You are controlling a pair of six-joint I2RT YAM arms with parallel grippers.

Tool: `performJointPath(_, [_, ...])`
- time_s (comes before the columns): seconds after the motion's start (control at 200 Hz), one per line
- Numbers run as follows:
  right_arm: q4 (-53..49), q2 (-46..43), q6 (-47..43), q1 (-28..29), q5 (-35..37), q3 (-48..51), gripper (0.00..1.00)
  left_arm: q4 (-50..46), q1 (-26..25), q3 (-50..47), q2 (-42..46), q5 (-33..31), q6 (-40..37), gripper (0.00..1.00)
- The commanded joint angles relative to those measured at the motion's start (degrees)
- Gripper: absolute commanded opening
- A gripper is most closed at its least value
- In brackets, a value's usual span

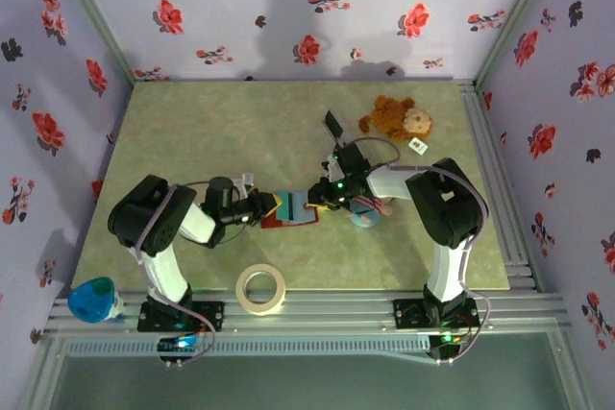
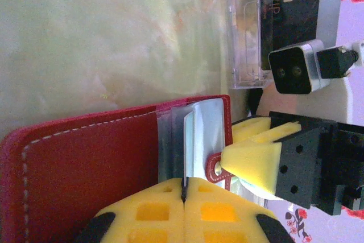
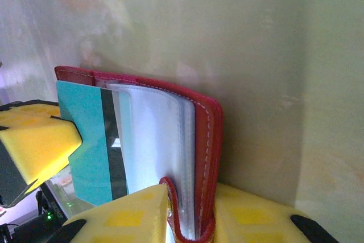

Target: Put the credit cards into the card holder

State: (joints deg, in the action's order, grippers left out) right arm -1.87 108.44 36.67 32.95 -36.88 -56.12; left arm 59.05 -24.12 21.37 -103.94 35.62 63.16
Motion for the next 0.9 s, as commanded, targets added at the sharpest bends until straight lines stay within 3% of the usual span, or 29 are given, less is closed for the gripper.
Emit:
performJointPath(0.0, [0.3, 1.3, 1.0, 0.7, -1.3, 0.4, 0.28, 3.5, -0.7, -1.2, -3.0, -3.5, 1.6, 0.00])
performJointPath(0.17, [0.6, 1.5, 1.2, 1.1, -2.1, 0.1, 0.39, 5.0, -2.6, -1.5, -3.8, -5.2, 1.5, 0.00])
performJointPath(0.25, [0.4, 1.4, 0.9, 1.3, -2.2, 0.0, 0.39, 4.9, -3.5, -1.5, -3.4, -6.3, 1.2, 0.00])
performJointPath(0.425, [0.9, 1.5, 1.4, 1.4, -2.3, 0.4, 0.26, 4.9, -3.6, -2.6, -2.2, -8.7, 1.0, 0.00])
performJointPath(0.895, [6.8, 1.5, 6.3, 3.6, -5.1, 1.1, 0.23, 4.7, -3.9, -2.9, -0.9, -12.7, -0.3, 0.00])
